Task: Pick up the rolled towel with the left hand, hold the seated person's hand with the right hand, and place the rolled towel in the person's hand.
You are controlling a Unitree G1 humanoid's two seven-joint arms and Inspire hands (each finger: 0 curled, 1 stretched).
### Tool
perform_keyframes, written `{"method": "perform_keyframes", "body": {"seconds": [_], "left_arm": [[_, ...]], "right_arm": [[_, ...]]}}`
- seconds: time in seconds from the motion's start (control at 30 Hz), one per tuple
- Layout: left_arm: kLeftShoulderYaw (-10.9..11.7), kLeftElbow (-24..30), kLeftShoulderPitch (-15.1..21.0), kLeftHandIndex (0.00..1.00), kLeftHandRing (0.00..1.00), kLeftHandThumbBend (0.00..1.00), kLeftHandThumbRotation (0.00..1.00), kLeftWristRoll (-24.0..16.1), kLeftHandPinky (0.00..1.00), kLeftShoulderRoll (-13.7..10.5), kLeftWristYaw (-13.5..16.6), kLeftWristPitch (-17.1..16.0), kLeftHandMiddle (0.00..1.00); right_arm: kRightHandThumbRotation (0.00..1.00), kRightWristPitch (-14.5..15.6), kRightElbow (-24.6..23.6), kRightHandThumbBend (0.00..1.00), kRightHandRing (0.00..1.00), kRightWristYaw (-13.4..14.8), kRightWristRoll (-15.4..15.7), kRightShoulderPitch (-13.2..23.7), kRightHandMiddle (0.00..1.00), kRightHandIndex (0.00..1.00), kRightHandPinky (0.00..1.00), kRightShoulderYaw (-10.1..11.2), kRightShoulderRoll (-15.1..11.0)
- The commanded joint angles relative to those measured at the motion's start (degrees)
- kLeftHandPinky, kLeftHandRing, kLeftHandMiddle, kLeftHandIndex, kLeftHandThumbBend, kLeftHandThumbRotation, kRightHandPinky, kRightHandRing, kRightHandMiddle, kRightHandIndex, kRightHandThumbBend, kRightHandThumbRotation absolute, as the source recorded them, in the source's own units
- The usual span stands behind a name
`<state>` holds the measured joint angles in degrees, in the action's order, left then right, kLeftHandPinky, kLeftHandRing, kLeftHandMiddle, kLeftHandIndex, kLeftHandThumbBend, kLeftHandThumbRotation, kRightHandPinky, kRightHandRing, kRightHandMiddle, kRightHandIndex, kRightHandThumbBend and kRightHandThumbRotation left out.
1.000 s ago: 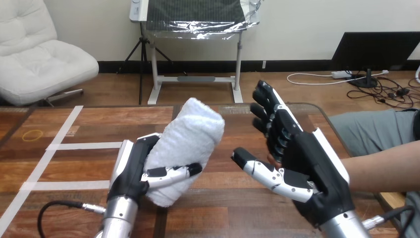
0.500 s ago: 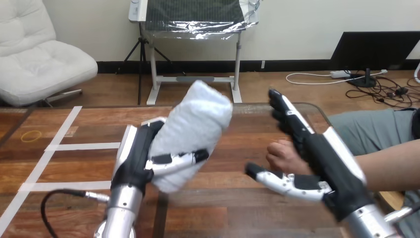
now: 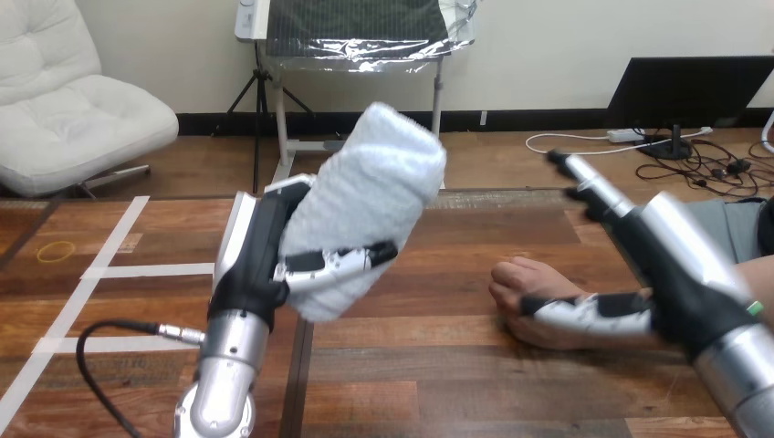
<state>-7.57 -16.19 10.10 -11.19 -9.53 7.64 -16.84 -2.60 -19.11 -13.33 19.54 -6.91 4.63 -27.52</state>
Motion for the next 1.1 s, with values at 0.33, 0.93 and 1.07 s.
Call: {"method": "perform_keyframes", "body": {"seconds": [0.33, 0.93, 1.07], "left_arm": [[2.2, 2.5, 5.6, 0.50, 0.35, 0.62, 0.11, -0.1, 0.30, 0.6, -0.3, -0.8, 0.40], [2.4, 1.7, 6.4, 0.49, 0.35, 0.62, 0.11, -0.2, 0.31, 0.7, -0.7, -0.9, 0.39], [2.4, 1.6, 6.6, 0.49, 0.36, 0.62, 0.10, -0.3, 0.31, 0.6, -0.8, -1.1, 0.40]], "right_arm": [[0.00, 5.7, -4.3, 0.87, 0.88, -2.6, 11.3, 5.8, 0.91, 0.89, 0.76, 1.4, -7.6], [0.00, 9.5, -1.7, 0.91, 0.83, -12.6, 20.2, 9.8, 0.86, 0.83, 0.76, -1.8, -14.1], [0.00, 11.2, -0.9, 0.89, 0.84, -16.5, 21.9, 11.3, 0.86, 0.84, 0.77, -3.1, -15.3]]}}
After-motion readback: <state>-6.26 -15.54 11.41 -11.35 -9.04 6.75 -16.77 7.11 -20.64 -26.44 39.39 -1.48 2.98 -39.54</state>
